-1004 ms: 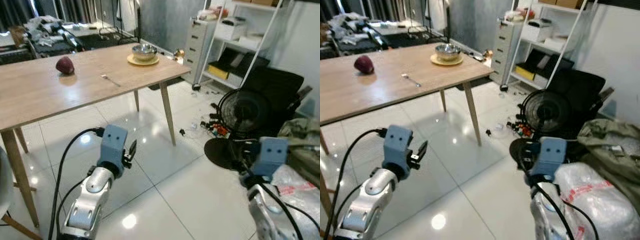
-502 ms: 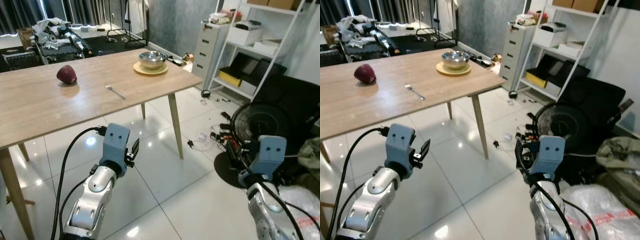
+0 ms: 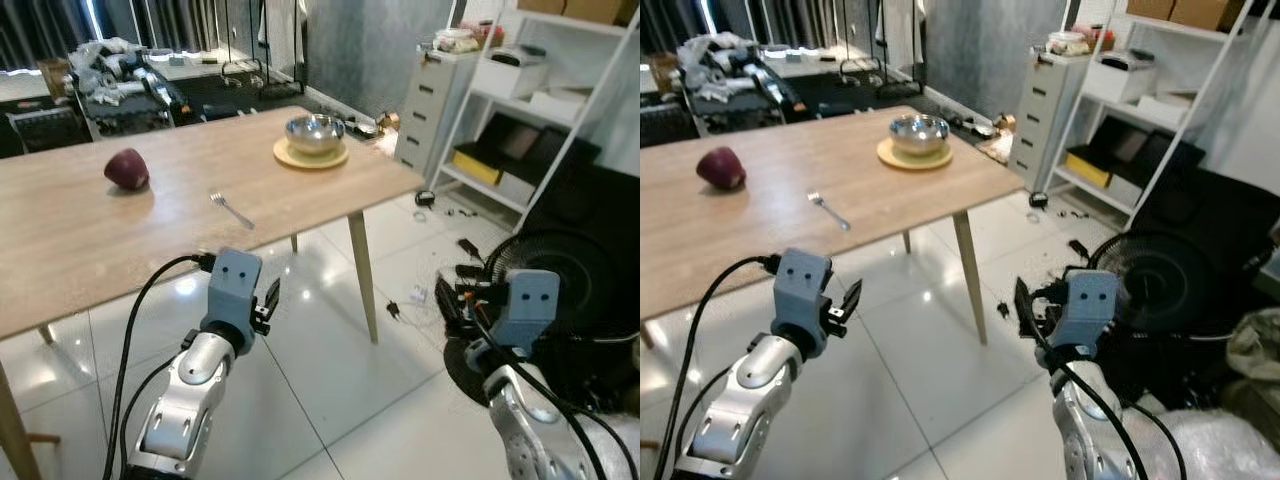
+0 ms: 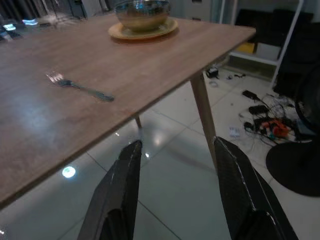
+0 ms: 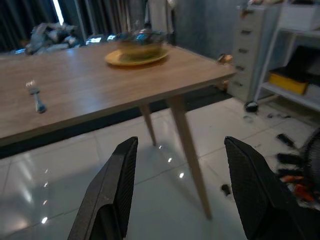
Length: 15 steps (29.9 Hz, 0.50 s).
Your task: Setting the table
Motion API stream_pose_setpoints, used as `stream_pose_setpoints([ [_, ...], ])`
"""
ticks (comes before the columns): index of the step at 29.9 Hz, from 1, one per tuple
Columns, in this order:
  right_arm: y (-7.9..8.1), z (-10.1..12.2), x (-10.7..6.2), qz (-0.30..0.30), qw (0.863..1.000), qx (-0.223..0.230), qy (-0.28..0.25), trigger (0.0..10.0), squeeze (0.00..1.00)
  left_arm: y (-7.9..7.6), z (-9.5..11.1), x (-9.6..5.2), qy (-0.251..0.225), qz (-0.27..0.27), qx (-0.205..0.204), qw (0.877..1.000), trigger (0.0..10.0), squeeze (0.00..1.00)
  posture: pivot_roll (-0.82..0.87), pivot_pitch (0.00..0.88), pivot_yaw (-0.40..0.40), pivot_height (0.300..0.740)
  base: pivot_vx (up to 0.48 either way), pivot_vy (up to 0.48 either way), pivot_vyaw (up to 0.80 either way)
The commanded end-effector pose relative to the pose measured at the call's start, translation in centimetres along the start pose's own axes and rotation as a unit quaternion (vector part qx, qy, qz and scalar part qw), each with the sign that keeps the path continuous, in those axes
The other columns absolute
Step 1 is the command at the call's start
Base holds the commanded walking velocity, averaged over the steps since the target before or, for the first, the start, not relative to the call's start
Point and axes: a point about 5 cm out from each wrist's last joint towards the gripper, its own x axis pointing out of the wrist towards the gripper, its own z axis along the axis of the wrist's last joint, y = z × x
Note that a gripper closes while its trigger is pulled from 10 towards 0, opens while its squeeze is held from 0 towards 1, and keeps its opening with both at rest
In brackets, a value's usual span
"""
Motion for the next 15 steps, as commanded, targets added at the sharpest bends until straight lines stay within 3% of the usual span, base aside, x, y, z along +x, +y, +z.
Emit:
stream_pose_setpoints([
  [1,0.41,-0.32,-0.02,0.009,1.0,0.006,0.01,10.0,0.0,0.38,-0.32,-0.14,0.006,0.007,0.0,1.0,10.0,0.0,0.07,0.051,0.057,0.74,0.48,0.0,0.78],
  [15,0.23,-0.3,0.03,0.002,1.0,0.008,0.012,10.0,0.0,0.45,-0.28,-0.2,0.006,0.008,0.0,1.0,10.0,0.0,0.07,0.058,0.059,0.74,0.48,0.0,0.79],
])
